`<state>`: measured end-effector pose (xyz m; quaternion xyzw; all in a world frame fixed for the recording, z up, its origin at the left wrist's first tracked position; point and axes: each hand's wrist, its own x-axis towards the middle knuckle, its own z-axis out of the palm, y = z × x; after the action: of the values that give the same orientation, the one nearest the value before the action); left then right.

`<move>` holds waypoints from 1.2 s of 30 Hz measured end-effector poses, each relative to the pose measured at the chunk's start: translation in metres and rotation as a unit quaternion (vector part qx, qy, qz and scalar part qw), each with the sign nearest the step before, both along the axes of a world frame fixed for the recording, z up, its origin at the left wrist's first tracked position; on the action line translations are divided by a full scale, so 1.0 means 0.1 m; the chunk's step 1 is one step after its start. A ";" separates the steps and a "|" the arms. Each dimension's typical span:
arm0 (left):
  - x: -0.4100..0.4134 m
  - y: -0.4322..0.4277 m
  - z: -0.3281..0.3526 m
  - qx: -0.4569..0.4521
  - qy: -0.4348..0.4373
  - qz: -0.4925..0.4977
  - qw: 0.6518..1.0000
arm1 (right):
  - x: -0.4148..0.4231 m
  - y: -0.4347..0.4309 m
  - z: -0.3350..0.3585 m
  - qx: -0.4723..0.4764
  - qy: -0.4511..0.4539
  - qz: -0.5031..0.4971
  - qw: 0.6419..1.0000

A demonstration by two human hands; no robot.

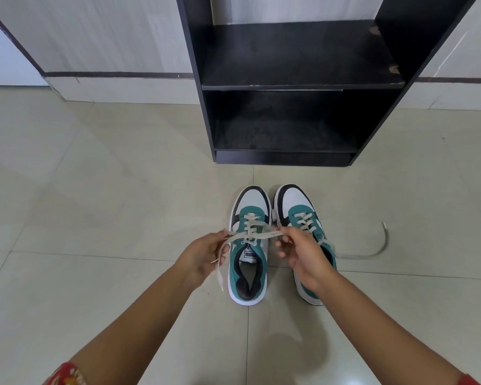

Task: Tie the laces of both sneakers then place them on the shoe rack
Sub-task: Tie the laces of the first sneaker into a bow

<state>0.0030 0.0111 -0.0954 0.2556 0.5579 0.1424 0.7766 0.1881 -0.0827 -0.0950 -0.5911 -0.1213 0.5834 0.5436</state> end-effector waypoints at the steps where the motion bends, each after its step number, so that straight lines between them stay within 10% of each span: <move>1: -0.02 -0.01 -0.04 -0.017 -0.007 0.015 1.000 | -0.01 -0.03 -0.01 0.020 0.102 -0.045 0.994; 5: -0.01 -0.05 -0.14 -0.014 0.052 0.057 0.997 | -0.08 -0.08 -0.05 0.019 0.251 -0.164 0.954; 19: -0.08 0.10 -0.28 0.156 0.153 0.064 0.974 | -0.03 -0.10 0.02 -0.089 -0.076 -0.033 0.993; 29: -0.09 -0.08 -0.29 0.135 0.193 0.000 0.972 | -0.09 -0.14 0.06 -0.094 -0.056 0.024 0.994; 36: 0.03 -0.60 -0.09 0.393 0.265 -0.118 0.872 | -0.32 -0.34 -0.10 -0.122 -0.161 0.166 0.965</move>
<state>0.0064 -0.0487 -0.1048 0.6317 0.6068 0.1845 0.4457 0.1563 -0.1167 -0.1048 -0.7106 -0.2313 0.5733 0.3361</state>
